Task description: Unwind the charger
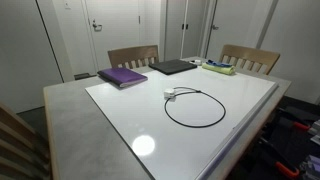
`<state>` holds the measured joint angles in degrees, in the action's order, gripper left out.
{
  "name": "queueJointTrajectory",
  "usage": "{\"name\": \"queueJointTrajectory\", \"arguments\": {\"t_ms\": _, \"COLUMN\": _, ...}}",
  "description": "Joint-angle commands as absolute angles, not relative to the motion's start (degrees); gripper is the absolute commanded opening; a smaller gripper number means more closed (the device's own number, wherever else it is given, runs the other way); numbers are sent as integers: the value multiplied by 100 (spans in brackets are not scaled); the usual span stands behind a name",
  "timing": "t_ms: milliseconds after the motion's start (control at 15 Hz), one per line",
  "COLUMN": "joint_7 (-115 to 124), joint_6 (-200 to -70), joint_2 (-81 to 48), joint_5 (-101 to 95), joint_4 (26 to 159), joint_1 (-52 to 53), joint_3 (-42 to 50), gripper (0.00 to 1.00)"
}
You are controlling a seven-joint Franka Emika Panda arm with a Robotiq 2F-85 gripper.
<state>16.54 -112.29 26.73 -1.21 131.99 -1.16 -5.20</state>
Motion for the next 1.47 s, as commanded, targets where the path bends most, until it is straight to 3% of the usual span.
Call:
{"name": "queueJointTrajectory", "arguments": {"t_ms": 0, "joint_7": 1654, "joint_6": -11219, "joint_2": 2670, "joint_5": -124, "joint_4": 13192, "joint_1": -110, "joint_3": -514, "gripper": 100}}
{"name": "queueJointTrajectory", "arguments": {"t_ms": 1400, "joint_7": 1853, "joint_6": -11451, "joint_2": 1178, "joint_5": -275, "joint_4": 12495, "joint_1": 194, "joint_3": -794, "gripper": 100}}
